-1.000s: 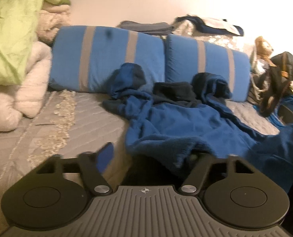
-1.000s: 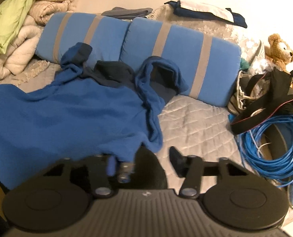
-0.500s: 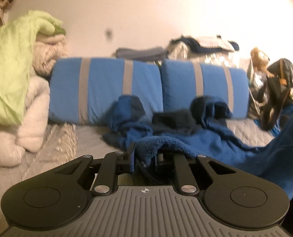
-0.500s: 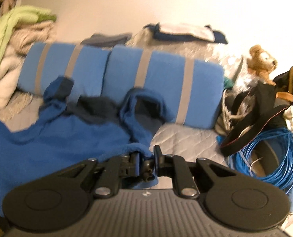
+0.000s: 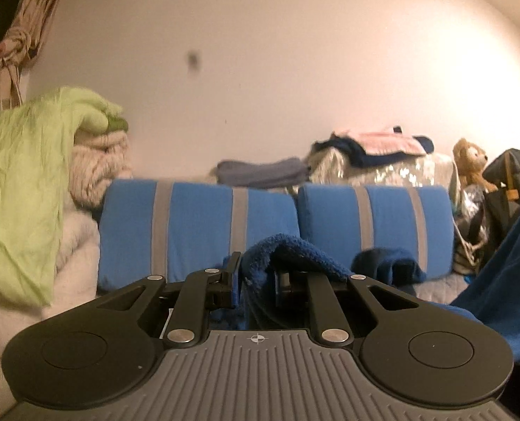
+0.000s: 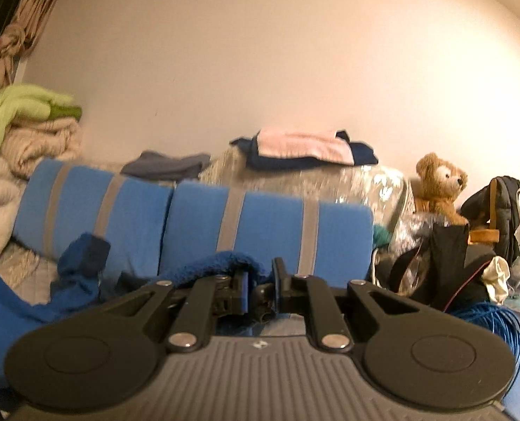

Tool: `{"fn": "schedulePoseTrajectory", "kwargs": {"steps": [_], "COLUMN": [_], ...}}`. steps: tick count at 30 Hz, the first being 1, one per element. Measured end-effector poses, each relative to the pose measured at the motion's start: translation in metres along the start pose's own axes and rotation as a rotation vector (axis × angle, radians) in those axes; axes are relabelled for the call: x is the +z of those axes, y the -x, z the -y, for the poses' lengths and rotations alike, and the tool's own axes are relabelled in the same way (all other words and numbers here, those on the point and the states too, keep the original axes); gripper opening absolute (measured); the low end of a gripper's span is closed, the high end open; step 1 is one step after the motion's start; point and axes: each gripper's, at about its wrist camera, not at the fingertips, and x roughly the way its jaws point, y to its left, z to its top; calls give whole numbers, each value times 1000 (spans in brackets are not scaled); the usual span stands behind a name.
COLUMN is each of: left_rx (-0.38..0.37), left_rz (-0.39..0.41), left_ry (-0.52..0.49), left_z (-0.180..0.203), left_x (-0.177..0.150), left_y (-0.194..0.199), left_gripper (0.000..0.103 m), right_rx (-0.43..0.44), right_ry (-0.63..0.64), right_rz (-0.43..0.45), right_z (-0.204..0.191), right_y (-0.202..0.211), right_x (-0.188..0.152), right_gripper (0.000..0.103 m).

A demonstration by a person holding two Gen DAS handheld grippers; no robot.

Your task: Fold clothes

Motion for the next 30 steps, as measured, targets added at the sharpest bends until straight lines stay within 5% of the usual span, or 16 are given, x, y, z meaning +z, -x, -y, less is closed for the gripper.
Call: {"fn": "schedulePoseTrajectory", "kwargs": {"steps": [18,30], "left_rx": [28,104], "left_rz": [132,128], "left_ry": [9,-6], "left_z": [8,11], "left_x": [26,39], "left_y": [-21,-47], "left_gripper": [17,17], "right_rx": [-22,-58], "right_ry": [-1,-36], "right_rz": [120,87], "right_z": [-12,12], "right_y": [-12,-28], "right_x": [29,28], "right_gripper": [13,13]}}
